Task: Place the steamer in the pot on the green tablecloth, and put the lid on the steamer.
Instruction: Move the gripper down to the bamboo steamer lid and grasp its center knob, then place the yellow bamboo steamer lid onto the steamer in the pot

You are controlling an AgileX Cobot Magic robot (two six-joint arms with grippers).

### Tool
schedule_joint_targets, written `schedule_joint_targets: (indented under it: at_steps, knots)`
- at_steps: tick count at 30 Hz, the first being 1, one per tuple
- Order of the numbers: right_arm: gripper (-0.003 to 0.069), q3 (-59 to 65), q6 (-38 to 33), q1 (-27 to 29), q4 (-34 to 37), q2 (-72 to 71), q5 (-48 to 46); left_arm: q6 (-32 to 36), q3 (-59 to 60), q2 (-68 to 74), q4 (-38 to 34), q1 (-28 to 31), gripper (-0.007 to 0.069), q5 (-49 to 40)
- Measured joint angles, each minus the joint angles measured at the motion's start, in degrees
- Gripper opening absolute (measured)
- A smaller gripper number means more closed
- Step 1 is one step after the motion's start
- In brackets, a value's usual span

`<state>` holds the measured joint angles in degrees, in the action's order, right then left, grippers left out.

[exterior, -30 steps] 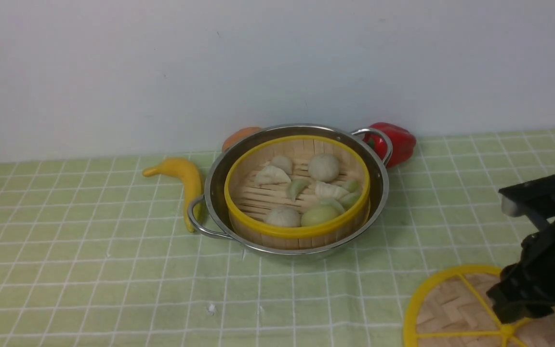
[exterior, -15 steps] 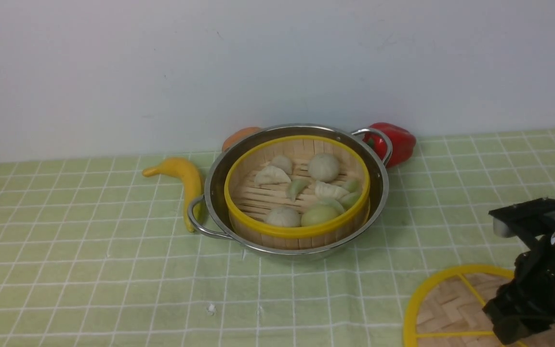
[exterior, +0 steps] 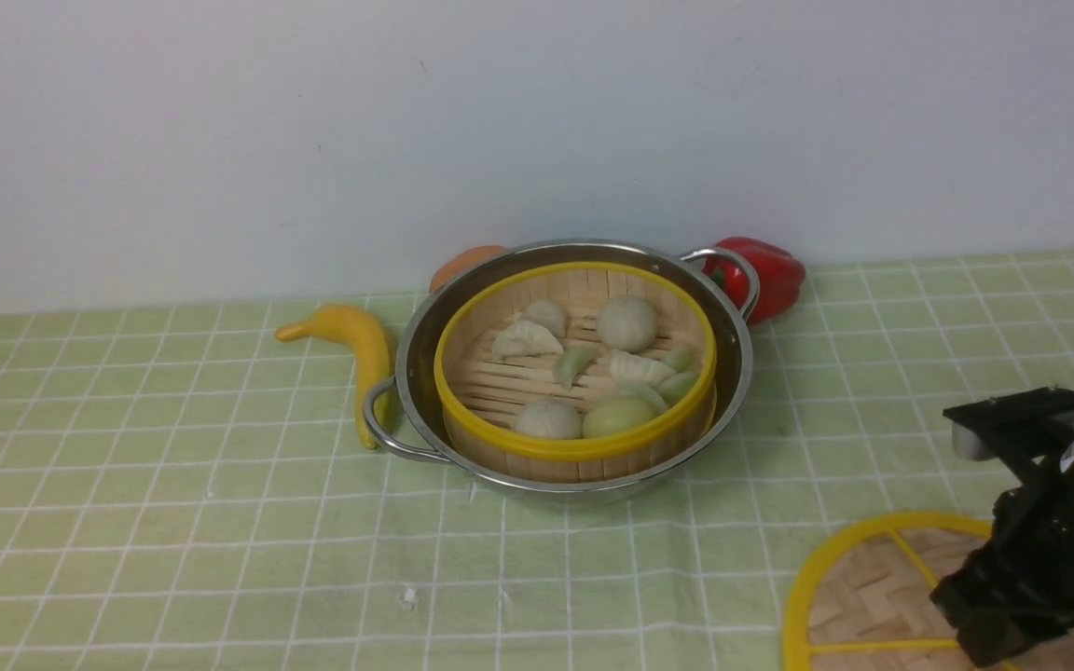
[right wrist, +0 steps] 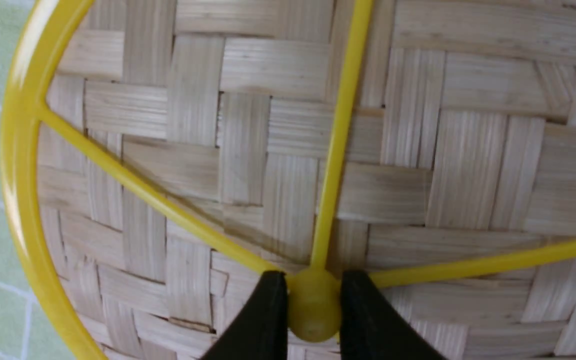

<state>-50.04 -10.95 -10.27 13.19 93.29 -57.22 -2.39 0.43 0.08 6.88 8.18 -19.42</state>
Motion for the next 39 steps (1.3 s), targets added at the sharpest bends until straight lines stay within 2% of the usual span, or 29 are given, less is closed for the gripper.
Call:
schedule_joint_targets:
  at_steps: [10, 15, 18, 21, 27, 33, 39]
  knots:
    - [0.0147, -11.2, -0.1, 0.0, 0.5, -11.5, -6.7, 0.0, 0.0, 0.0, 0.0, 0.0, 0.0243, 0.0]
    - [0.0147, -18.2, -5.4, -0.5, 4.5, -11.4, -6.5, 0.0, 0.0, 0.0, 0.0, 0.0, 0.0243, 0.0]
    - [0.0147, -24.7, -11.2, -4.1, 6.4, -8.0, -5.2, 0.0, 0.0, 0.0, 0.0, 0.0, 0.0243, 0.0]
    - [0.0147, -30.4, -13.6, -8.6, 6.2, -3.8, -3.7, 0.0, 0.0, 0.0, 0.0, 0.0, 0.0243, 0.0]
    - [0.0147, -43.1, -14.8, -17.5, -0.3, 7.2, -2.0, 0.0, 0.0, 0.0, 0.0, 0.0, 0.0243, 0.0]
    - [0.0147, -53.4, -14.9, -21.7, -4.8, 17.1, -1.7, 0.0, 0.0, 0.0, 0.0, 0.0, 0.0243, 0.0]
    - [0.0147, -59.4, -14.9, -22.3, -6.0, 23.6, -1.5, 0.0, 0.0, 0.0, 0.0, 0.0, 0.0243, 0.0]
